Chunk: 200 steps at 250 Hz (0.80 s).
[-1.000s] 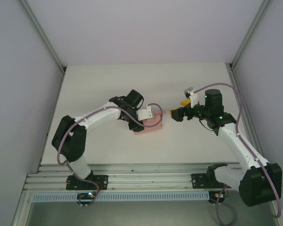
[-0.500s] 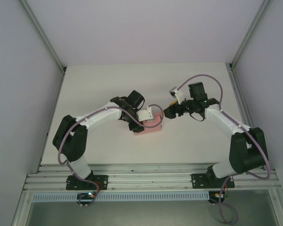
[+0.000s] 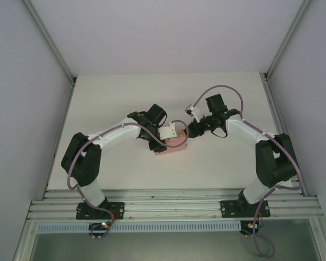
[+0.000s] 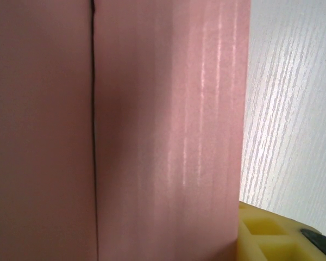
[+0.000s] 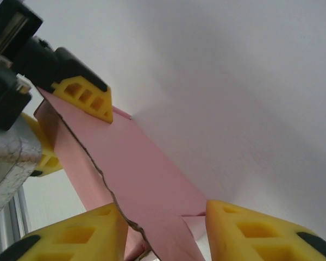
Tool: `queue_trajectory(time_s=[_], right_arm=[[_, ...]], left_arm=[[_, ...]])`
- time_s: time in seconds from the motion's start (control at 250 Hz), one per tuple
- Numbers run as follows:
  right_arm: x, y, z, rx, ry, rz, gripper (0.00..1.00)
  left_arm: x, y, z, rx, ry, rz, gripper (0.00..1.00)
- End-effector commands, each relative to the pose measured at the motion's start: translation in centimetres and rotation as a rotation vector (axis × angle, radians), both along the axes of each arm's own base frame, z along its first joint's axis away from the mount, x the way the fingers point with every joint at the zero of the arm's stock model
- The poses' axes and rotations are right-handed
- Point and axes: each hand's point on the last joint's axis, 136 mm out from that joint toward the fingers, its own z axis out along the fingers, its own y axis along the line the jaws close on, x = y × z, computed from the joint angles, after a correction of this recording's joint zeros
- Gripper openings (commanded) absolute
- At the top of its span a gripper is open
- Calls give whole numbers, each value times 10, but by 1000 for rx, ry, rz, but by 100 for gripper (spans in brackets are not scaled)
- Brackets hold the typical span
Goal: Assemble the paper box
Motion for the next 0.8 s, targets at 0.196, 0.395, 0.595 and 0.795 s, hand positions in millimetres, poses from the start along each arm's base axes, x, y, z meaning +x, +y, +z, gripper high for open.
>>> queue_trajectory(time_s=[0.196, 0.395, 0.595, 0.795], right_arm=[[-11, 0, 9, -7, 7, 20, 26], [-21, -5, 13, -23, 17, 0, 19], [-23, -8, 21, -26, 40, -42, 8], [-28, -2, 27, 10, 239, -176, 0]], left_arm=[[2, -3, -4, 17, -2, -4, 40], [3, -3, -6, 16, -5, -4, 39], [5, -4, -6, 21, -11, -2, 39], [12, -6, -3, 30, -44, 21, 39]])
